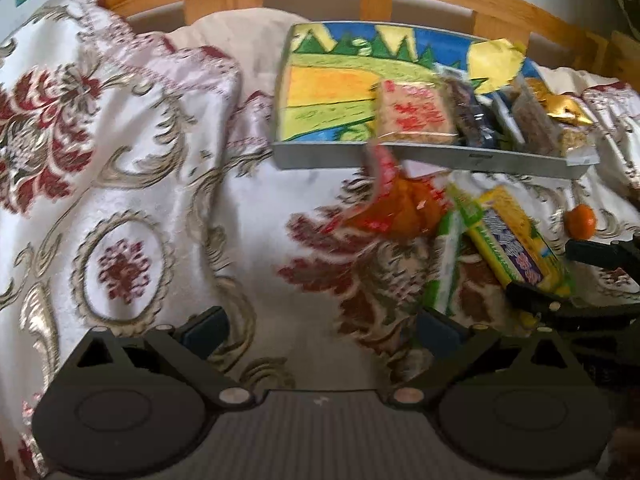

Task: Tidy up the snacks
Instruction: 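Move the left tool toward the green stick packet while the right tool approaches the yellow wafer packet, then close the right tool on the yellow wafer packet while the left tool grasps the green stick packet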

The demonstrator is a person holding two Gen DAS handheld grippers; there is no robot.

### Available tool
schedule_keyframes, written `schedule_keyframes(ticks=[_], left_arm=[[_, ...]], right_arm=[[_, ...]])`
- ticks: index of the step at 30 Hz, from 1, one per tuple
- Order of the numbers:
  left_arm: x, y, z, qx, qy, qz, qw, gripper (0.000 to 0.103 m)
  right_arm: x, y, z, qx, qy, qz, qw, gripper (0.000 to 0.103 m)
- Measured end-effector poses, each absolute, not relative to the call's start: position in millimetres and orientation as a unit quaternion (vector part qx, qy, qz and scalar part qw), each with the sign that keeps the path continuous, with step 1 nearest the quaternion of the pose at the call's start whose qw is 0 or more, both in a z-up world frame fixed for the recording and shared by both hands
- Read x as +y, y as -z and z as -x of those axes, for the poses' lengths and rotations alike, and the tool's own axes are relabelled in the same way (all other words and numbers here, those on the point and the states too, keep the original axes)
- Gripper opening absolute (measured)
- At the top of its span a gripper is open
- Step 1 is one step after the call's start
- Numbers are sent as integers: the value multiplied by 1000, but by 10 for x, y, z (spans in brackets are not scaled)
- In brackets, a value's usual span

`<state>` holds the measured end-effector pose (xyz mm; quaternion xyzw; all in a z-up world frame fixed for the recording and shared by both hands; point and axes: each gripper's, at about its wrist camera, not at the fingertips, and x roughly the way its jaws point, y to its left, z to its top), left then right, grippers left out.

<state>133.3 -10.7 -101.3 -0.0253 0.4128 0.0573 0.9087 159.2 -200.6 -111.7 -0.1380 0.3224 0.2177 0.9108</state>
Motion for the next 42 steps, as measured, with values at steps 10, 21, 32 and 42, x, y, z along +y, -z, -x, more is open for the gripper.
schedule_keyframes(ticks=[10,21,32,42], left_arm=[[-447,1003,-1384,391,15,-56,919,102],[-644,1063,-1434,378,52,-122,916,91],[-602,1106,-1535,397,70,-82,911,49],[-595,1076,-1617,432,73,-41,898,19]], right_arm=[[-2317,1014,-1661,312,-232,123,913,77],[-2227,1120,-1784,283,-275,171,903,81],[-2243,1148,-1819,280,-285,163,902,76],[-2158,1194,-1829,276,-305,178,894,53]])
